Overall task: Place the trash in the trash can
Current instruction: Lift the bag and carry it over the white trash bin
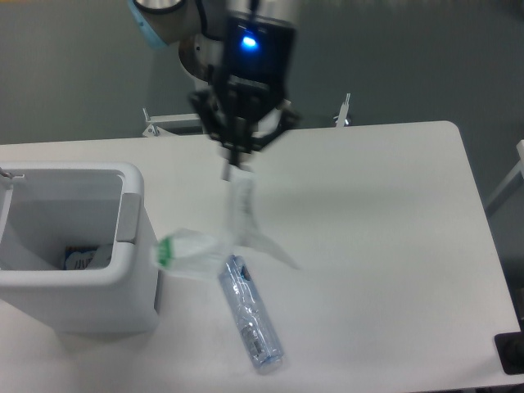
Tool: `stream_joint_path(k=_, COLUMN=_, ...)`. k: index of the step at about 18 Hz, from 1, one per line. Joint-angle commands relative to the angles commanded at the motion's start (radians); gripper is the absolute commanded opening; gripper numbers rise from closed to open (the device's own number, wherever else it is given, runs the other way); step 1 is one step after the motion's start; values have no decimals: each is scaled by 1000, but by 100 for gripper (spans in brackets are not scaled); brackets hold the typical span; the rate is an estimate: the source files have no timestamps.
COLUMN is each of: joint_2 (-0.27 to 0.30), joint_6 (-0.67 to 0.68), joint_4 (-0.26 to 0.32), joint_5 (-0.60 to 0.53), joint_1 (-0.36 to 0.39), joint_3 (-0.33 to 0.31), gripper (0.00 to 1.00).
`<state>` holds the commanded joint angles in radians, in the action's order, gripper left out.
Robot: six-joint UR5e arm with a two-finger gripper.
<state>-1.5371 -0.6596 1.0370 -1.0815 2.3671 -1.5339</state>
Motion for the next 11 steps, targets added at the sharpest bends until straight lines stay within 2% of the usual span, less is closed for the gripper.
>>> stream_joint_path(k=2, joint_2=2, joint_6=-20, joint_4=-5, joint_5=-5, joint_1=-61, joint_3=-18, gripper=0)
stream_joint_path(k=7, joint_2=18, joint_6=-37, joint_4=3, joint_5=3, joint_1=-149, joint_3=-35, gripper=0)
stream_joint_path(k=11, joint_2=18, joint_6=-37, joint_4=8, joint_5=3, joint_1=-215, joint_3=-74, gripper=0)
